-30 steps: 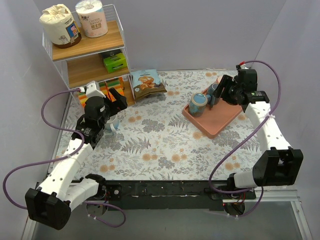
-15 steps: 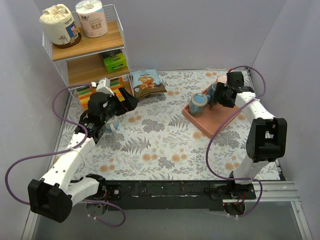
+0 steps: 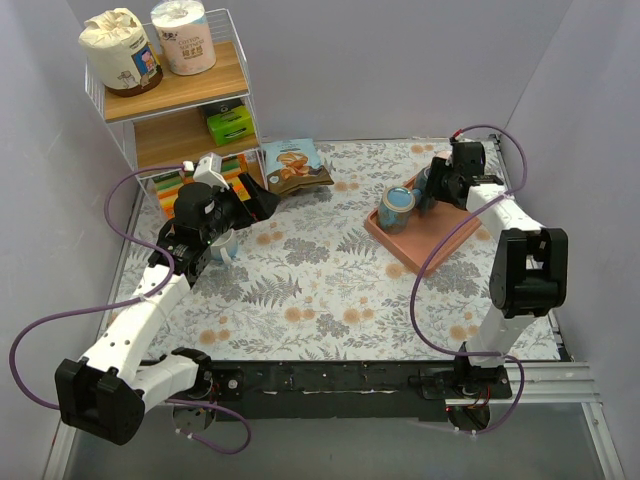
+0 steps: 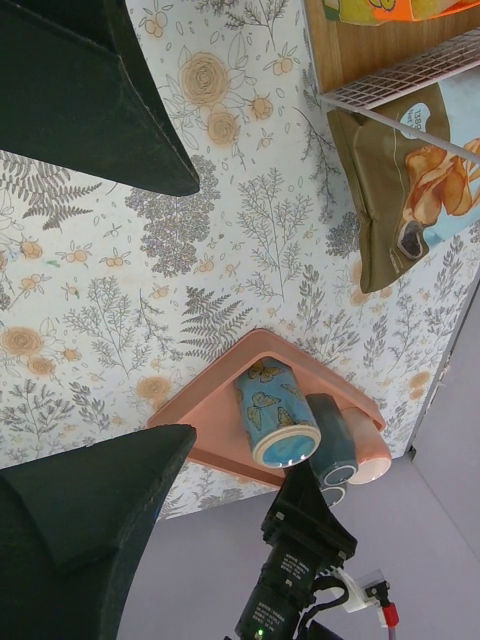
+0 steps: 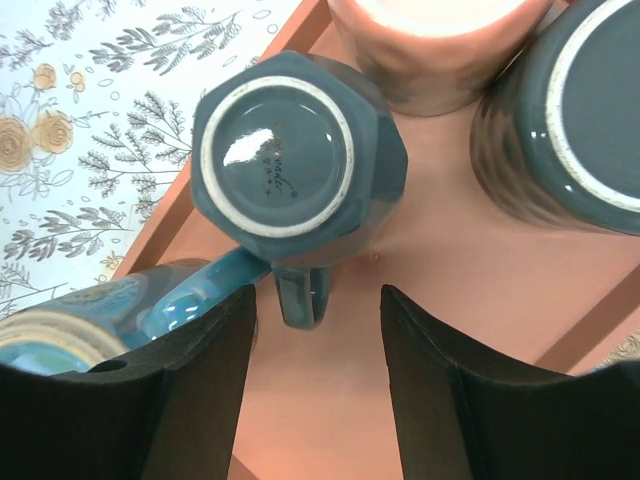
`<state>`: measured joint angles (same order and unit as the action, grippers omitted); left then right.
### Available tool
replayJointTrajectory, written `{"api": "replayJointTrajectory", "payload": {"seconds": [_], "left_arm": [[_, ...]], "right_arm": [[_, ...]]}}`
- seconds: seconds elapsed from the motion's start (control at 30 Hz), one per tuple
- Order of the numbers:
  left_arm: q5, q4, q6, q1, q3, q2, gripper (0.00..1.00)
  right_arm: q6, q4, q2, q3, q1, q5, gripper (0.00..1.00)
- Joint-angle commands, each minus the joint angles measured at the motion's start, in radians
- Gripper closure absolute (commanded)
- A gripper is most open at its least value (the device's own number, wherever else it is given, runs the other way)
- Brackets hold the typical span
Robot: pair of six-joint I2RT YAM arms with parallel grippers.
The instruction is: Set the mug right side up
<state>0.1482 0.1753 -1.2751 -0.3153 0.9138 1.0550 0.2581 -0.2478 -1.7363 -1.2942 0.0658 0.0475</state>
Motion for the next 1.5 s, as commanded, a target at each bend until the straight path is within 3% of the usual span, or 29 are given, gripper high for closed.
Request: {"api": "replayJointTrajectory", "payload": {"seconds": [0.0,0.43,0.93,1.27,1.47], "left_arm": [[0.017,-0.003,0.013,0.001,0.036,-0.013,0.02],[0.019,-0.002,0.011,0.001,0.027,-0.020,0.02],[0.011,0.007,0.013,0.001,0.014,-0.029,0.02],[0.011,0.016,0.013,0.001,0.022,-0.021,0.02],[0.004,0.018,0.011,0.001,0.016,-0.023,0.02]], "right_arm": [[-0.005,0.047,-0.037,-0.016,-0.003,-0.011,0.40],[-0.010,0.035,-0.101,-0.073,-0.003,0.017,0.41],[-0.011,0.007,-0.120,-0.077,0.000,0.054,0.52],[-0.025,-0.002,-0.144,-0.091,0.057,0.175,0.46],[-0.033,-0.028,-0.161,-0.126,0.068,0.203,0.57]]}}
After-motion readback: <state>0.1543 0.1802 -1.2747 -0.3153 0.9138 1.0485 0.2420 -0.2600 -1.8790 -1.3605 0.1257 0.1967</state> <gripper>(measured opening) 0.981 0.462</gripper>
